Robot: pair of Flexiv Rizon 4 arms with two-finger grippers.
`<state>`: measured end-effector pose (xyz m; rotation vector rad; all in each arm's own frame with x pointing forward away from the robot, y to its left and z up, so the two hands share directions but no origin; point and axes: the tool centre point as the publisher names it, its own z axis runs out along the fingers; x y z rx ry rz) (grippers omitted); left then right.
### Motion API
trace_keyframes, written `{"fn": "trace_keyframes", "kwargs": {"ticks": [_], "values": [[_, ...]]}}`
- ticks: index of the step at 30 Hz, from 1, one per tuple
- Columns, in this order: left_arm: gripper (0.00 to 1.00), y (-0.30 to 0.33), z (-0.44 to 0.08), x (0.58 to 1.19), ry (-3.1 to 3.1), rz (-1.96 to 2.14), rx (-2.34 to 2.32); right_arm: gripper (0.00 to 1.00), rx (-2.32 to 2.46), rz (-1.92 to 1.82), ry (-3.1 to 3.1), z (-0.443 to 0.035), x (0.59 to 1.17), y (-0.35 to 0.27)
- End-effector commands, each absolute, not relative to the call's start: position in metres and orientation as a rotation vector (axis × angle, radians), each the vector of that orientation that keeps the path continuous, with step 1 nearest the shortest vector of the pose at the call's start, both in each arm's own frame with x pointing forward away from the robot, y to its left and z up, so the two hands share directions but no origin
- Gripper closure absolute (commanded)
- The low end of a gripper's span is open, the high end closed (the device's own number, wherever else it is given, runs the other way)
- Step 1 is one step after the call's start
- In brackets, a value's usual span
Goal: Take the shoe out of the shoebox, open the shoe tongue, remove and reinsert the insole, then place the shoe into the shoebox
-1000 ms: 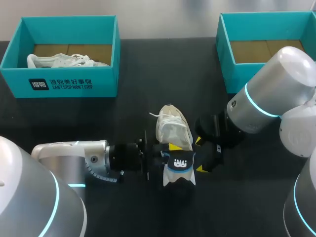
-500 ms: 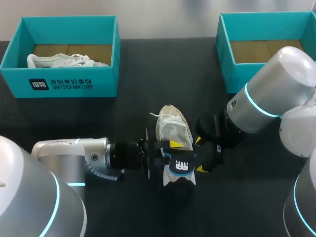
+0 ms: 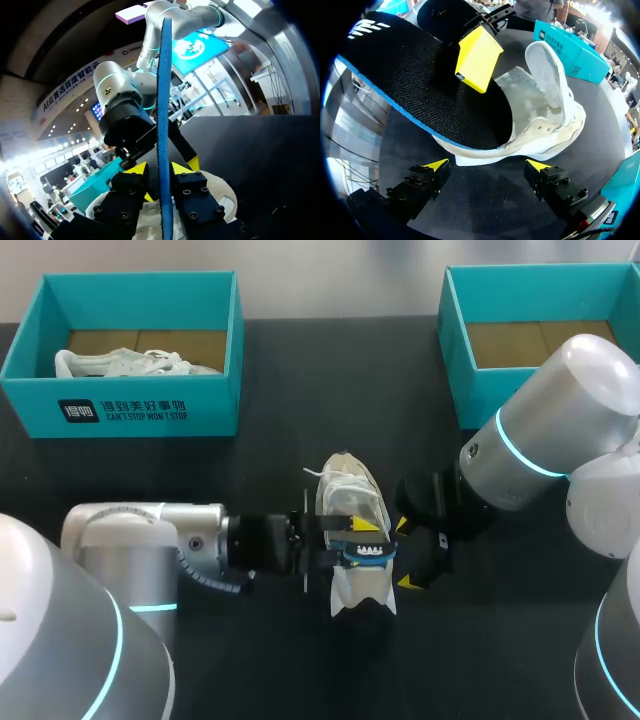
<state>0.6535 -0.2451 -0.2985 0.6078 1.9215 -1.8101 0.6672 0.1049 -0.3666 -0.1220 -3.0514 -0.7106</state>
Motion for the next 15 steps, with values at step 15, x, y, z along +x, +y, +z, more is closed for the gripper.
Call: {"fn": "trace_keyframes", "kwargs": {"ticks": [15], "values": [[1.0, -0.245, -0.305, 0.65, 1.865, -1.699, 0.782, 0.0, -0.123, -0.709, -3.054, -0.366, 0.666, 0.105]]}}
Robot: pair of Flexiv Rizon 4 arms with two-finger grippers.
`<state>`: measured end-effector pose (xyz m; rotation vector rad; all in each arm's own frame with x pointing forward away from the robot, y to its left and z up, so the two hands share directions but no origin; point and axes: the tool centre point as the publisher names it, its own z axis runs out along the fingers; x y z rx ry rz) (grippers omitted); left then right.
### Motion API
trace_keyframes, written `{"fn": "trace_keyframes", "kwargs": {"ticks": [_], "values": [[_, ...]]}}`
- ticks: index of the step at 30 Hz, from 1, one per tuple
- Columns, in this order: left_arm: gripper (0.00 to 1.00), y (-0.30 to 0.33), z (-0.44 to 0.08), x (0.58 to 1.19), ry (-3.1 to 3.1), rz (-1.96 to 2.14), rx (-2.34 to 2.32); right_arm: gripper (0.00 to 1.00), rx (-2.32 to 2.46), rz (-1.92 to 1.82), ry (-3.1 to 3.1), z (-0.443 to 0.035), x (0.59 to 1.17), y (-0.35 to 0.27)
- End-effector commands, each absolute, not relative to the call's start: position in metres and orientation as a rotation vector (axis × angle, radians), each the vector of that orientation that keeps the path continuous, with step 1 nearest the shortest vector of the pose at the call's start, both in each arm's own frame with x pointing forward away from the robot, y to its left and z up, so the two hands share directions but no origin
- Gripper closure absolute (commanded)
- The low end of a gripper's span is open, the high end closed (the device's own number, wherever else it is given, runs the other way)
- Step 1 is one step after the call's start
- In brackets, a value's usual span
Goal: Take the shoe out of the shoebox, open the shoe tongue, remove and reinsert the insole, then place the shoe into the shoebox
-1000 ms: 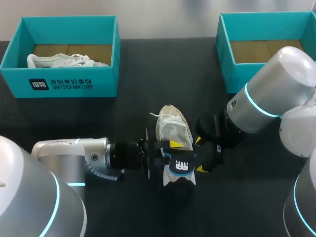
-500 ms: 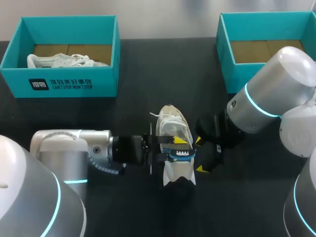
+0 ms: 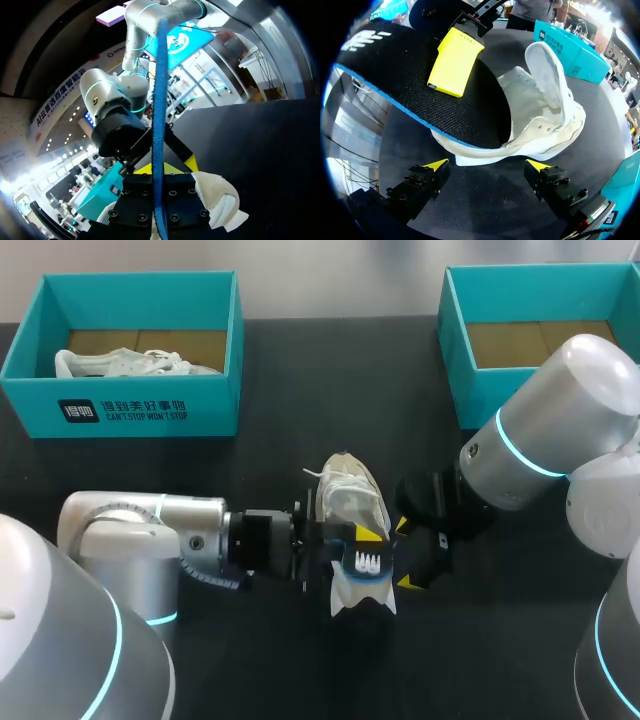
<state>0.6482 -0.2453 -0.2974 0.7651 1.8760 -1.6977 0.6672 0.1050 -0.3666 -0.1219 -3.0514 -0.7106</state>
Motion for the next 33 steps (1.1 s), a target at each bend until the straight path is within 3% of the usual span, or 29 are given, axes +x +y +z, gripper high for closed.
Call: {"fn": "trace_keyframes", "kwargs": {"ticks": [1, 21, 33], "values": [[1.0, -0.245, -0.306, 0.65, 1.862, -1.696, 0.788, 0.0, -0.123, -0.709, -3.054, -0.366, 0.666, 0.105], [1.0, -0.242, -0.34, 0.667, 1.867, -1.514, 0.838, 0.0, -0.123, -0.709, -3.054, -0.366, 0.666, 0.105], [1.0, -0.234, -0.329, 0.66, 1.873, -1.541, 0.776, 0.0, -0.123, -0.709, -3.054, -0.366, 0.666, 0.105]]}}
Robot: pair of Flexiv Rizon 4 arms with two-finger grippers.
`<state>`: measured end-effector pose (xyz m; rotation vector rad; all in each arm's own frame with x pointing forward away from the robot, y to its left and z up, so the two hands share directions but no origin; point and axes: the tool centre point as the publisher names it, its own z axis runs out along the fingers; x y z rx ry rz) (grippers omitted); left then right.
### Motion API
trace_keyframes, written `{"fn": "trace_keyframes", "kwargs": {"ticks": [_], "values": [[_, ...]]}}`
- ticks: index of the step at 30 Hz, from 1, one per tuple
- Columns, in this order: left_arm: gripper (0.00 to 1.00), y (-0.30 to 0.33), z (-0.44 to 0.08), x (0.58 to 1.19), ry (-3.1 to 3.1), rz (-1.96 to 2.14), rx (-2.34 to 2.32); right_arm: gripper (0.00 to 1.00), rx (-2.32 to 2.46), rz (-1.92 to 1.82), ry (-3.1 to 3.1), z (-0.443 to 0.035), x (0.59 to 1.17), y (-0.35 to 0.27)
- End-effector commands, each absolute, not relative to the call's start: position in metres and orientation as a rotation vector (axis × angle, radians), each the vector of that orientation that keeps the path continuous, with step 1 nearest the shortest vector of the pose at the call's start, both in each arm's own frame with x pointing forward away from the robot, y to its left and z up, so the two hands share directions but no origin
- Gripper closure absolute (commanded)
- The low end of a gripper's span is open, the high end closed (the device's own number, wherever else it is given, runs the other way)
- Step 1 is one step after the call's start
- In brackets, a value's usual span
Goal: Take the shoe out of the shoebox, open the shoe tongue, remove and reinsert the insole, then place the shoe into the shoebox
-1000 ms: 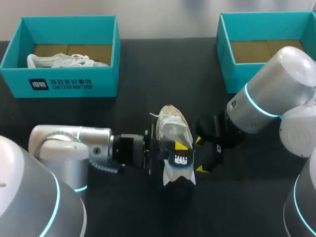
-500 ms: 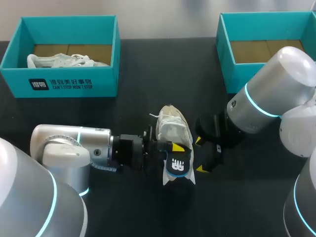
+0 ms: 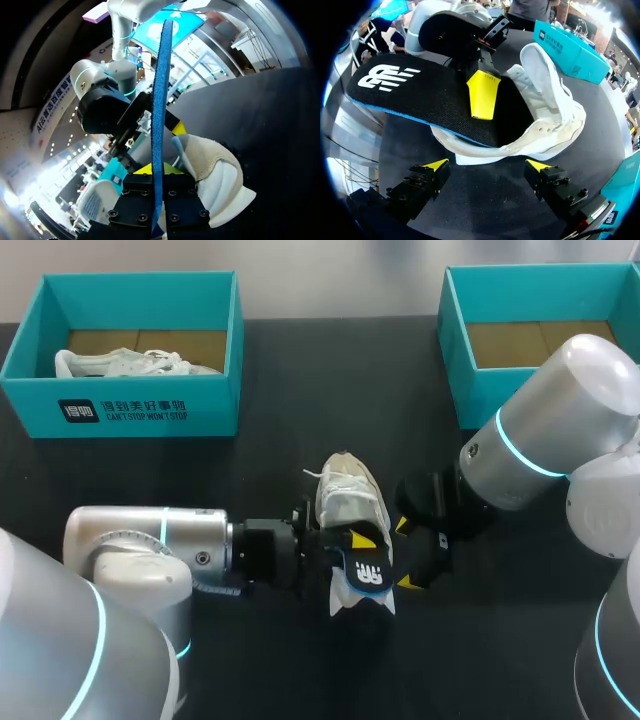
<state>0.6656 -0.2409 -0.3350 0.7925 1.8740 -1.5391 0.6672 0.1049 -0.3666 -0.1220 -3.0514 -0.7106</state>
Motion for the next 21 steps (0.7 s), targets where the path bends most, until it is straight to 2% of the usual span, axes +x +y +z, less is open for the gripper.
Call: {"fn": "trace_keyframes", "kwargs": {"ticks": [1, 2, 3, 4, 6, 21], "values": [[1.0, -0.234, -0.328, 0.659, 1.872, -1.548, 0.771, 0.0, -0.123, -0.709, -3.054, -0.366, 0.666, 0.105], [0.92, -0.233, -0.326, 0.659, 1.87, -1.552, 0.769, 0.0, -0.123, -0.709, -3.054, -0.366, 0.666, 0.105], [0.78, -0.232, -0.324, 0.658, 1.869, -1.554, 0.768, 0.0, -0.123, -0.709, -3.054, -0.366, 0.666, 0.105], [0.7, -0.232, -0.323, 0.657, 1.866, -1.557, 0.767, 0.0, -0.123, -0.709, -3.054, -0.366, 0.666, 0.105], [0.65, -0.231, -0.319, 0.656, 1.859, -1.558, 0.765, 0.0, -0.123, -0.709, -3.054, -0.366, 0.666, 0.105], [0.71, -0.243, -0.298, 0.645, 1.91, -1.553, 0.734, 0.0, -0.123, -0.709, -3.054, -0.366, 0.666, 0.105]]}}
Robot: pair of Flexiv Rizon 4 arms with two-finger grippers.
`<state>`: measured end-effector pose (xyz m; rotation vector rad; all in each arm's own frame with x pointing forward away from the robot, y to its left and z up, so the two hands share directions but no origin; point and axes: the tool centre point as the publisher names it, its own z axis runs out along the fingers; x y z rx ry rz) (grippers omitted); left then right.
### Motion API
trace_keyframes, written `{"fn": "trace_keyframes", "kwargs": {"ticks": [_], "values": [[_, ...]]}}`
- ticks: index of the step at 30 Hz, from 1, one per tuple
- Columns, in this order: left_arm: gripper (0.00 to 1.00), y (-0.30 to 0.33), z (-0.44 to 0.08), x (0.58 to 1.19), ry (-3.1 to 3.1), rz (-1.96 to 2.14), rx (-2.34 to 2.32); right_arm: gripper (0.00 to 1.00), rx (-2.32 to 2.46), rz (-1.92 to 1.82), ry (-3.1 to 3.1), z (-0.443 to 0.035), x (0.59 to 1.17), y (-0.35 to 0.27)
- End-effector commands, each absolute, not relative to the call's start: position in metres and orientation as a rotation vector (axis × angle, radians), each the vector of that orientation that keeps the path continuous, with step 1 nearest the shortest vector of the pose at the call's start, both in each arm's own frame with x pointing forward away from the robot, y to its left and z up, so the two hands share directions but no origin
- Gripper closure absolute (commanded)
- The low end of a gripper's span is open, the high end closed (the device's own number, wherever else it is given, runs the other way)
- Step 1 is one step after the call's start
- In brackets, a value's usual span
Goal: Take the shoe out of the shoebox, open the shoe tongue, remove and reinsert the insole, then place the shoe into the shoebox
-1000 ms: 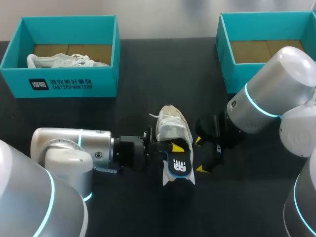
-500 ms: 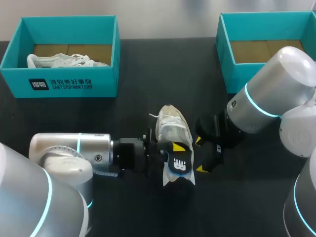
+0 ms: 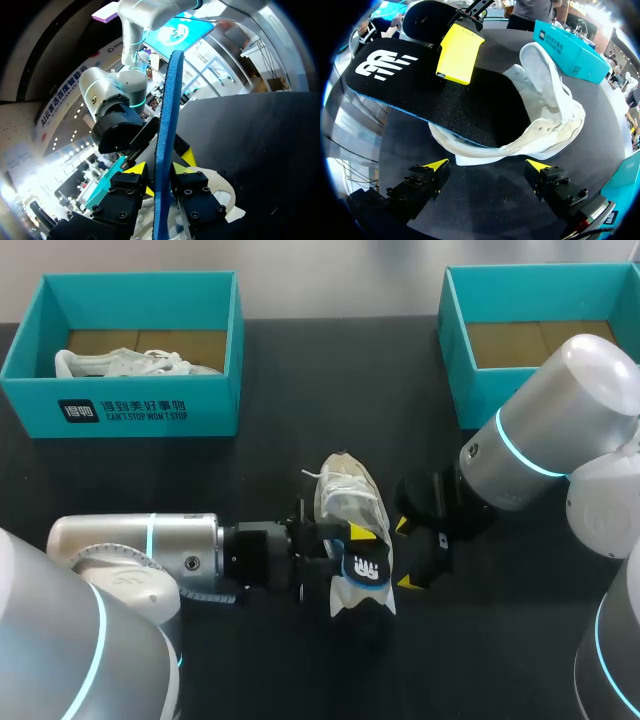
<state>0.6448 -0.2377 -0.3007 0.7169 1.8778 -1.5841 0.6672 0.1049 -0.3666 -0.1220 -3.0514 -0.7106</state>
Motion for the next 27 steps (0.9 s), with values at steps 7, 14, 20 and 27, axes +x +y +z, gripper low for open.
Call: {"fn": "trace_keyframes", "kwargs": {"ticks": [7, 14, 20, 27], "values": [[1.0, -0.247, -0.301, 0.645, 1.885, -1.53, 0.77, 0.0, -0.123, -0.709, -3.054, -0.366, 0.666, 0.105], [1.0, -0.246, -0.321, 0.654, 1.834, -1.471, 0.832, 0.0, -0.123, -0.709, -3.054, -0.366, 0.666, 0.105], [1.0, -0.244, -0.332, 0.664, 1.835, -1.436, 0.817, 0.0, -0.123, -0.709, -3.054, -0.366, 0.666, 0.105], [1.0, -0.245, -0.344, 0.679, 1.874, -1.407, 0.743, 0.0, -0.123, -0.709, -3.054, -0.366, 0.666, 0.105]]}}
